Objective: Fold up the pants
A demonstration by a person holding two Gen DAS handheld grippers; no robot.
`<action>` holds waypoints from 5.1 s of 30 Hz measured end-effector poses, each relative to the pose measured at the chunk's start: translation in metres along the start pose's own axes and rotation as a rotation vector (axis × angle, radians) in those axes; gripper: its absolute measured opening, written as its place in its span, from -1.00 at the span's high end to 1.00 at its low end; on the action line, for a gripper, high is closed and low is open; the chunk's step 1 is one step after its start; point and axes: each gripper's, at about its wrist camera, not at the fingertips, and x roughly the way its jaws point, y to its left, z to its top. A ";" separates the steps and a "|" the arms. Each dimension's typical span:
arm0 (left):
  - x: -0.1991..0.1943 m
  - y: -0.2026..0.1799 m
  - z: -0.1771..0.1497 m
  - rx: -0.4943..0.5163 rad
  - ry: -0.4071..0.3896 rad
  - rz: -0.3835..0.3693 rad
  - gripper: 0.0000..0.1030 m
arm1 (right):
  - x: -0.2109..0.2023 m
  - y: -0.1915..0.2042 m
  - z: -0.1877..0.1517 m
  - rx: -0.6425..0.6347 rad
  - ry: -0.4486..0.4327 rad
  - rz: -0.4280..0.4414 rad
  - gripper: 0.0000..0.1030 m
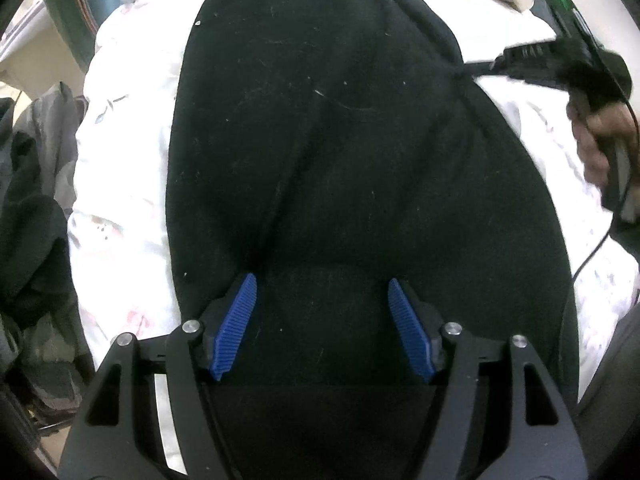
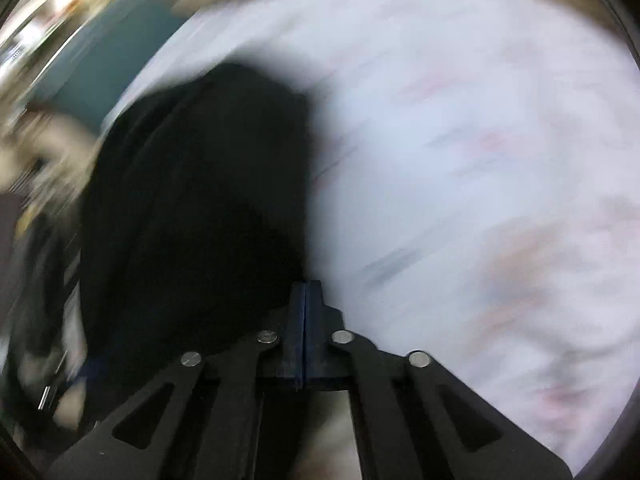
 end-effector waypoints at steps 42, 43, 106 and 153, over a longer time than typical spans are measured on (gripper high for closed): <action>-0.098 0.083 -0.037 -0.447 -0.133 -0.074 -0.84 | -0.124 -0.017 -0.073 0.177 0.034 0.376 -0.62; -0.095 0.087 -0.049 -0.475 -0.112 -0.087 -0.84 | -0.122 -0.016 -0.096 0.209 0.070 0.390 -0.62; -0.151 0.021 -0.019 -0.319 -0.035 -0.160 0.96 | -0.163 0.040 -0.125 0.308 0.092 0.421 0.81; -0.151 0.011 0.020 -0.045 -0.250 -0.238 0.90 | -0.147 0.015 -0.113 0.071 -0.091 0.350 0.94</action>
